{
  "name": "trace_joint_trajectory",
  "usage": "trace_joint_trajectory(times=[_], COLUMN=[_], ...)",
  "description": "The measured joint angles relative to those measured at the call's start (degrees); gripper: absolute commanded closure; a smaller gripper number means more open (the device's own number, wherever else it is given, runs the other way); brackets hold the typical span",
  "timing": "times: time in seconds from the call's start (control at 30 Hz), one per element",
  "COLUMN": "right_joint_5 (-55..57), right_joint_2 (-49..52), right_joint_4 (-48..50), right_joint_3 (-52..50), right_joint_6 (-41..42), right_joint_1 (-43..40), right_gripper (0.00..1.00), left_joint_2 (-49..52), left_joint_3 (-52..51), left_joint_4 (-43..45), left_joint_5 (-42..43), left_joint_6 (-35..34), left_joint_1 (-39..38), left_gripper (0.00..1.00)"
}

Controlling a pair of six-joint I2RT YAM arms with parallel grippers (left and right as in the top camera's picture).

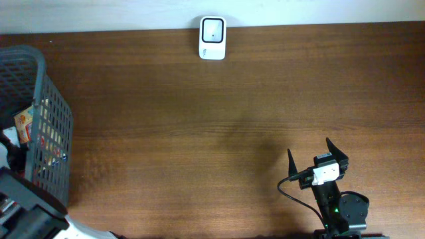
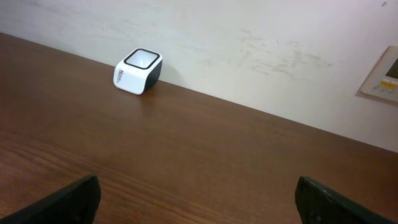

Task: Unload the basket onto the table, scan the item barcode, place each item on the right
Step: 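Lower the left gripper into the basket and grasp the red snack bag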

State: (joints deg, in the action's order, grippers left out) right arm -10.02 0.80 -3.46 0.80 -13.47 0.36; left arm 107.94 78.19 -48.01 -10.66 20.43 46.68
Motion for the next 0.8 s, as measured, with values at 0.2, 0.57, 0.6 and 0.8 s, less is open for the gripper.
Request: trace_joint_trajectory(times=[0.2, 0.57, 0.6, 0.8], right_joint_5=[0.0, 0.0, 0.0, 0.0], right_joint_2=[0.0, 0.0, 0.0, 0.0], right_joint_4=[0.0, 0.0, 0.0, 0.0], right_joint_3=[0.0, 0.0, 0.0, 0.0], right_joint_6=[-0.02, -0.04, -0.04, 0.0], right_joint_1=[0.0, 0.0, 0.0, 0.0], right_gripper=[0.02, 0.01, 0.01, 0.01], left_joint_2=[2.6, 2.49, 2.36, 2.51], left_joint_3=[0.0, 1.16, 1.33, 2.14], left_joint_4=[1.18, 3.82, 4.11, 2.14], left_joint_5=[0.09, 0.13, 0.55, 1.49], left_joint_6=[0.0, 0.57, 0.61, 0.35], left_joint_1=[0.02, 0.46, 0.61, 0.55], left_gripper=[0.2, 1.0, 1.0, 1.0])
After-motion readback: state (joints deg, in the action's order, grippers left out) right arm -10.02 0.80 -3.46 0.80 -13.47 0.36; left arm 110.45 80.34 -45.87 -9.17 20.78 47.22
